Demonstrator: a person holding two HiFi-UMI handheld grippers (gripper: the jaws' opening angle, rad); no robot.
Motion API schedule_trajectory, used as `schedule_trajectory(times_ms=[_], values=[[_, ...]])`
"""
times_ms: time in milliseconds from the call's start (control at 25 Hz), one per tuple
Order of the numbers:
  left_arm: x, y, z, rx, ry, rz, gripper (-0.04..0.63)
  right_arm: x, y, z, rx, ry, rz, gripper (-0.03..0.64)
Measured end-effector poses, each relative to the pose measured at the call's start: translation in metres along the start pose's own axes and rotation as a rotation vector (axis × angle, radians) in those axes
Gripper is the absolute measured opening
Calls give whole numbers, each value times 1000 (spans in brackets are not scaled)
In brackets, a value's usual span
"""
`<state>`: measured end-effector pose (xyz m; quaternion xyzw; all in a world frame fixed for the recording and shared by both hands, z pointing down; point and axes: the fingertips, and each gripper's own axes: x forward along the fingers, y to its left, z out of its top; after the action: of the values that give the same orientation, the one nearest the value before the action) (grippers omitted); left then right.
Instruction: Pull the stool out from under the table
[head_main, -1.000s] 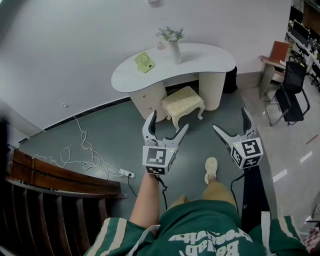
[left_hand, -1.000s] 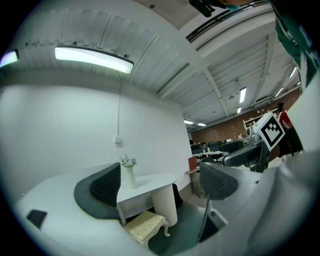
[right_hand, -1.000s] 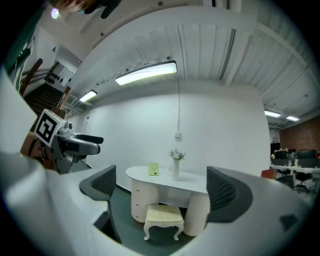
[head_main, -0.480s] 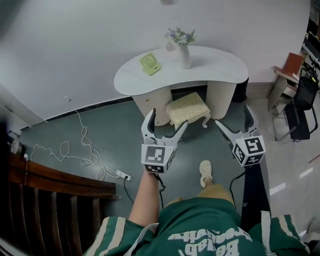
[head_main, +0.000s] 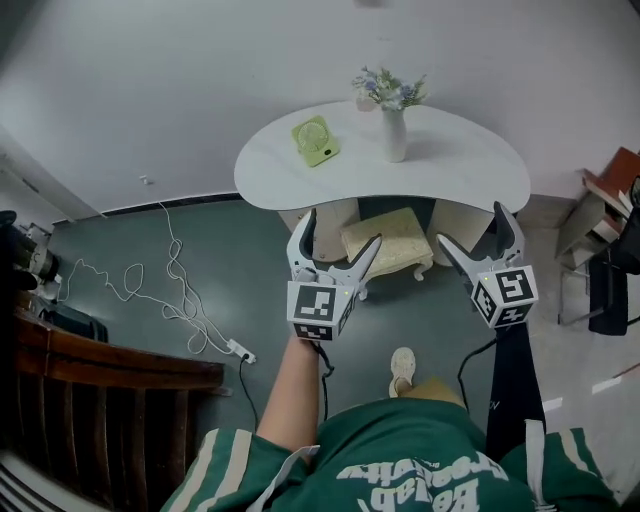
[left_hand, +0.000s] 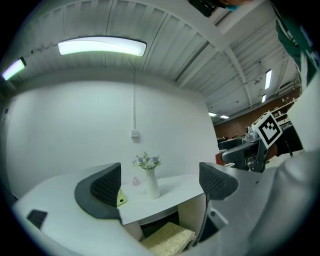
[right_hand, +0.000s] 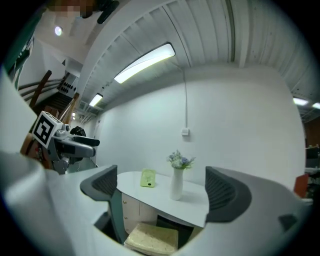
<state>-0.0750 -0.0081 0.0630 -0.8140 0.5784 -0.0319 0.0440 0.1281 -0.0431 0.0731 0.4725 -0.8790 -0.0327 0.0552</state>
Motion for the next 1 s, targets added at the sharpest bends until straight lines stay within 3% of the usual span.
schedule_trajectory(times_ms=[480, 1000], values=[[86, 46, -38, -4, 102, 126, 482, 112, -46, -30, -12, 52, 167, 558], [114, 47, -56, 20, 146, 161, 482, 141, -61, -60, 37, 66, 209, 551]])
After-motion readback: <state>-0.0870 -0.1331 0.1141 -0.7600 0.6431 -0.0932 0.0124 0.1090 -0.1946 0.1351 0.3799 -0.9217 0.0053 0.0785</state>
